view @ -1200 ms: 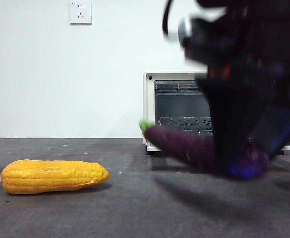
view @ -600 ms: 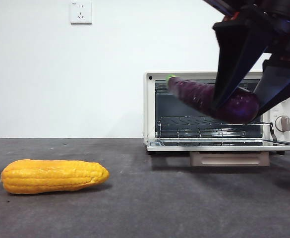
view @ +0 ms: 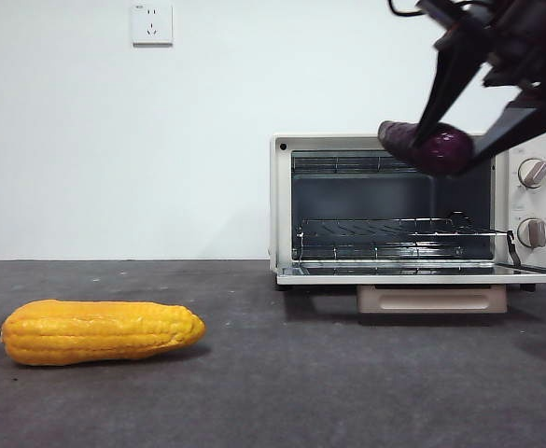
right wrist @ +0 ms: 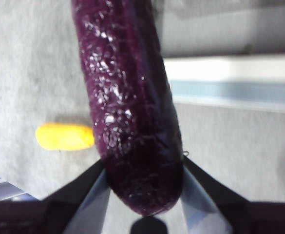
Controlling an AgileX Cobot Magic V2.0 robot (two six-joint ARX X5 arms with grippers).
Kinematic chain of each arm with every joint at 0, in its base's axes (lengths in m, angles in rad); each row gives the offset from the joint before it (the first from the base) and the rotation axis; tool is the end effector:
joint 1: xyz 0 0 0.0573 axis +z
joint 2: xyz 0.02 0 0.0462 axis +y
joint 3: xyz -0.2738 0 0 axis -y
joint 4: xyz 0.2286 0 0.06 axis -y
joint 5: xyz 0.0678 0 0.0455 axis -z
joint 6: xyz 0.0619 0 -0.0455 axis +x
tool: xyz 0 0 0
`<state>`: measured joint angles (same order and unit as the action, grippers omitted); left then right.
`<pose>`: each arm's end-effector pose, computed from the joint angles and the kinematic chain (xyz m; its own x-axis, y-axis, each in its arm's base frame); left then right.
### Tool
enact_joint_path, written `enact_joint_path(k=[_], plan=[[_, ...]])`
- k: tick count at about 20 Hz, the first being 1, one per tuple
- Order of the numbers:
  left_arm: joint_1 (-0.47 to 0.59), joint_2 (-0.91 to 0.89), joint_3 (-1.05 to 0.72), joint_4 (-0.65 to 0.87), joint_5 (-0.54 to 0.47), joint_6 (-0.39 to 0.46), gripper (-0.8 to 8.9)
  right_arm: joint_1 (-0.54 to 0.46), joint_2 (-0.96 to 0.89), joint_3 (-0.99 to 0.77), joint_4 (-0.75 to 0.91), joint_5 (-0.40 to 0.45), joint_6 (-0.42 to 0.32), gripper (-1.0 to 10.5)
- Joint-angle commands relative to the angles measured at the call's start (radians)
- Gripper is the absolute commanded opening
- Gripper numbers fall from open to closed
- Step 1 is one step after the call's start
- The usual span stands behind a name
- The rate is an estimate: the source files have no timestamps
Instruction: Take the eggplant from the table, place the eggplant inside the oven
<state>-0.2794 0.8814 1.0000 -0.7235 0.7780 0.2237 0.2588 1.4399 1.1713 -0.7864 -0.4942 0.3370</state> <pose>0.1397 -0.0853 0.3378 0.3696 -0.8362 -0.4051 0.8539 0.4776 -0.2067 0.2640 0.1003 0.2658 0.2984 0.5697 -0.7658 -0.1480 0.8203 0.5525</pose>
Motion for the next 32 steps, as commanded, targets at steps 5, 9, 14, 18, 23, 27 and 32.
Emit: enact_joint_path(k=[5, 9, 14, 18, 23, 27, 32], plan=[[-0.024, 0.0, -0.007, -0.008, 0.006, 0.009, -0.06, -0.007, 0.225, 0.194, -0.066, -0.004, 0.028, -0.1], [-0.042, 0.0, -0.007, -0.011, 0.006, 0.013, -0.06, -0.037, 0.28, 0.225, 0.013, -0.002, 0.119, -0.1], [-0.043, 0.0, -0.007, -0.011, -0.008, 0.016, -0.06, -0.077, 0.291, 0.225, 0.129, 0.069, 0.235, -0.1], [-0.043, 0.0, -0.007, -0.011, -0.02, 0.016, -0.06, -0.084, 0.291, 0.225, 0.172, 0.195, 0.267, -0.1], [-0.043, 0.0, -0.007, -0.015, -0.019, 0.016, -0.06, -0.084, 0.299, 0.225, 0.254, 0.315, 0.296, -0.1], [-0.043, 0.0, -0.007, -0.016, -0.019, 0.016, -0.06, -0.081, 0.354, 0.225, 0.302, 0.311, 0.297, 0.2], [-0.043, 0.0, -0.007, -0.018, -0.02, 0.016, -0.06, -0.068, 0.402, 0.225, 0.338, 0.327, 0.296, 3.4]])
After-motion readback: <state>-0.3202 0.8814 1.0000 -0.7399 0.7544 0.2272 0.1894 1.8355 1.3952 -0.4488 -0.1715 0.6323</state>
